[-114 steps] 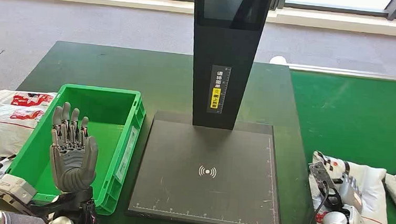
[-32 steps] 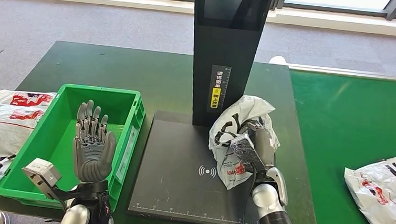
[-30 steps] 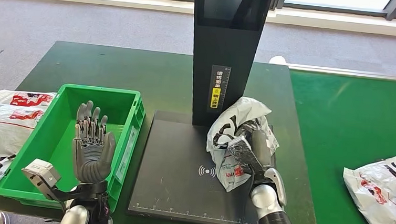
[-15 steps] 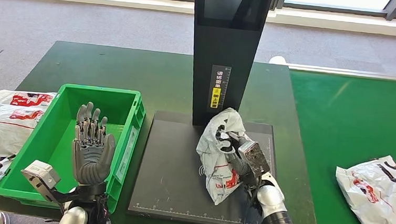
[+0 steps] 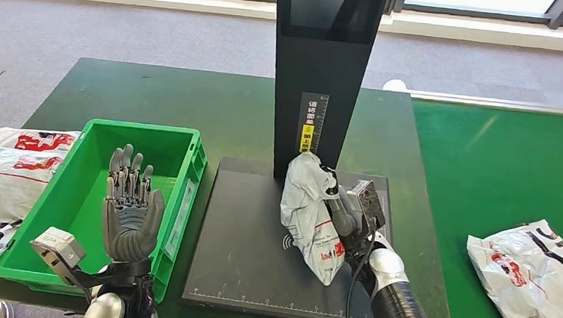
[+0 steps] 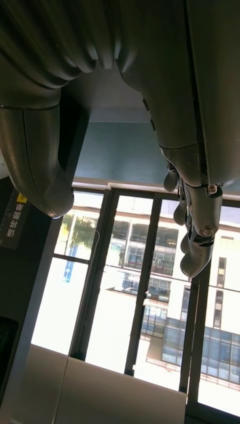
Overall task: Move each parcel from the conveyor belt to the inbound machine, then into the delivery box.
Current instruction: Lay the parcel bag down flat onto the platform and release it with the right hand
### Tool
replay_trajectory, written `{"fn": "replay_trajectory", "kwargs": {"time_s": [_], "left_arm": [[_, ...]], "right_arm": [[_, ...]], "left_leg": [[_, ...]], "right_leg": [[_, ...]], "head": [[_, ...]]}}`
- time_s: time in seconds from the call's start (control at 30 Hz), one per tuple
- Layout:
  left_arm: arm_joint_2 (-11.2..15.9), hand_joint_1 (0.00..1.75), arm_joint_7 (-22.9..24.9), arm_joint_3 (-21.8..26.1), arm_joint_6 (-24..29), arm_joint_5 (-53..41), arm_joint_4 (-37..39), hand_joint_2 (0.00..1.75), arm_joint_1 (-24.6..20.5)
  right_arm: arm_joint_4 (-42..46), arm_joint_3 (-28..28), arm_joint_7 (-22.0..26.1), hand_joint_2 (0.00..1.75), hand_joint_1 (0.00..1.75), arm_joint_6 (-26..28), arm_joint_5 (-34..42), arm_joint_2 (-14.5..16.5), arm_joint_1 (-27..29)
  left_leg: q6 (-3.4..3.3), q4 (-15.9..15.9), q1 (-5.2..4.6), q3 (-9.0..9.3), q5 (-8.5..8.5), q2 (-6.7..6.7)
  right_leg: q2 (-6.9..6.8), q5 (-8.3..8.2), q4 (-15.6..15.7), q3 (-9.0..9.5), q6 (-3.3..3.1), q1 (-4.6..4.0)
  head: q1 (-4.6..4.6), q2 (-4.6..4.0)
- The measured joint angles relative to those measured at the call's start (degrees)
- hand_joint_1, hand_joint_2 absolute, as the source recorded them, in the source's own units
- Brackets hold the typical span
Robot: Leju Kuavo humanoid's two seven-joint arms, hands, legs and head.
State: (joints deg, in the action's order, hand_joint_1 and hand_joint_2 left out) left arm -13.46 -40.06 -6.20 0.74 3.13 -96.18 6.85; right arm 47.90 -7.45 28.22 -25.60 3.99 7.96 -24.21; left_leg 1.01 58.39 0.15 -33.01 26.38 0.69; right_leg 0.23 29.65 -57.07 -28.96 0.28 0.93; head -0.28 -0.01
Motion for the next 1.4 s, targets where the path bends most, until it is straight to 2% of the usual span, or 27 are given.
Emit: {"fn": "replay_trajectory", "kwargs": {"time_s": [0.2, 0.6, 0.87, 0.97, 1.13, 1.17, 1.23, 1.3, 1.4], "left_arm": [[-0.07, 0.00, 0.00, 0.02, 0.19, -0.03, -0.02, 1.75, -0.01], [-0.18, 0.00, 0.00, 0.04, 1.04, -0.35, -0.59, 1.75, 0.05], [-0.19, 0.00, 0.00, 0.04, 1.08, -0.52, -0.65, 1.75, -0.18], [-0.20, 0.00, 0.00, 0.05, 1.08, -0.52, -0.64, 1.75, -0.40], [-0.18, 0.00, 0.00, 0.10, 0.44, -0.42, -0.22, 1.75, -1.24], [-0.18, 0.00, 0.00, 0.11, 0.53, -0.41, -0.13, 1.75, -1.39], [-0.18, 0.00, 0.00, 0.13, 0.84, -0.49, -0.19, 1.75, -1.47], [-0.18, 0.00, 0.00, 0.19, 0.64, -0.55, -0.36, 1.75, -1.42], [-0.18, 0.00, 0.00, 0.26, 0.10, -0.63, -0.39, 1.75, -1.49]], "right_arm": [[-1.80, 0.00, -0.33, 0.00, 0.00, 1.22, -0.11, 0.00, -0.98], [-4.19, 0.00, -1.16, 0.00, 0.00, 7.12, -1.08, -0.08, -1.84], [-4.28, 0.00, -1.12, 0.00, 0.00, 7.32, -2.65, -0.35, -1.78], [-3.53, 0.00, 0.36, 0.00, 0.00, 6.23, -2.48, -0.40, -1.42], [3.01, 0.00, 6.61, 0.00, 0.00, -1.30, -0.37, -0.65, 1.47], [4.96, 0.00, 6.01, 0.00, 0.00, 0.32, -3.03, -0.72, 2.16], [8.12, -0.10, 4.36, 0.00, 0.00, 8.20, -10.52, -0.84, 3.40], [10.74, -0.47, 4.89, 0.00, 0.00, 13.53, -13.18, -0.89, 4.65], [14.54, -0.92, 6.04, 0.00, 0.00, 12.62, -12.10, -0.93, 6.29]], "left_leg": [[0.00, 0.00, 0.00, 0.00, 0.00, 0.00], [0.00, 0.00, 0.00, 0.00, 0.00, 0.00], [0.00, 0.00, 0.00, 0.00, 0.00, 0.00], [0.00, 0.01, 0.00, 0.00, 0.00, 0.00], [0.00, 0.02, 0.00, -0.01, 0.01, -0.01], [0.00, 0.02, 0.00, -0.01, 0.01, -0.02], [0.00, 0.01, 0.00, -0.03, 0.01, 0.03], [0.00, 0.01, 0.00, -0.07, 0.01, 0.09], [0.00, 0.01, 0.00, -0.07, 0.01, 0.02]], "right_leg": [[0.00, 0.00, 0.00, -0.01, 0.00, 0.00], [0.00, 0.00, 0.00, -0.01, 0.00, 0.00], [0.00, 0.00, 0.00, -0.01, 0.00, 0.00], [0.00, 0.00, 0.00, -0.02, 0.00, 0.00], [0.00, 0.00, 0.00, -0.04, 0.00, 0.01], [0.01, 0.00, 0.00, -0.04, 0.00, 0.00], [-0.02, 0.00, 0.00, -0.05, 0.00, 0.00], [-0.08, 0.01, 0.00, -0.07, 0.00, 0.00], [-0.02, 0.01, 0.00, -0.09, 0.00, 0.00]], "head": [[0.00, 0.01], [-0.01, 0.00], [-0.01, 0.01], [-0.01, 0.01], [0.01, 0.01], [0.01, 0.01], [0.00, 0.01], [0.01, 0.01], [0.01, -0.01]]}}
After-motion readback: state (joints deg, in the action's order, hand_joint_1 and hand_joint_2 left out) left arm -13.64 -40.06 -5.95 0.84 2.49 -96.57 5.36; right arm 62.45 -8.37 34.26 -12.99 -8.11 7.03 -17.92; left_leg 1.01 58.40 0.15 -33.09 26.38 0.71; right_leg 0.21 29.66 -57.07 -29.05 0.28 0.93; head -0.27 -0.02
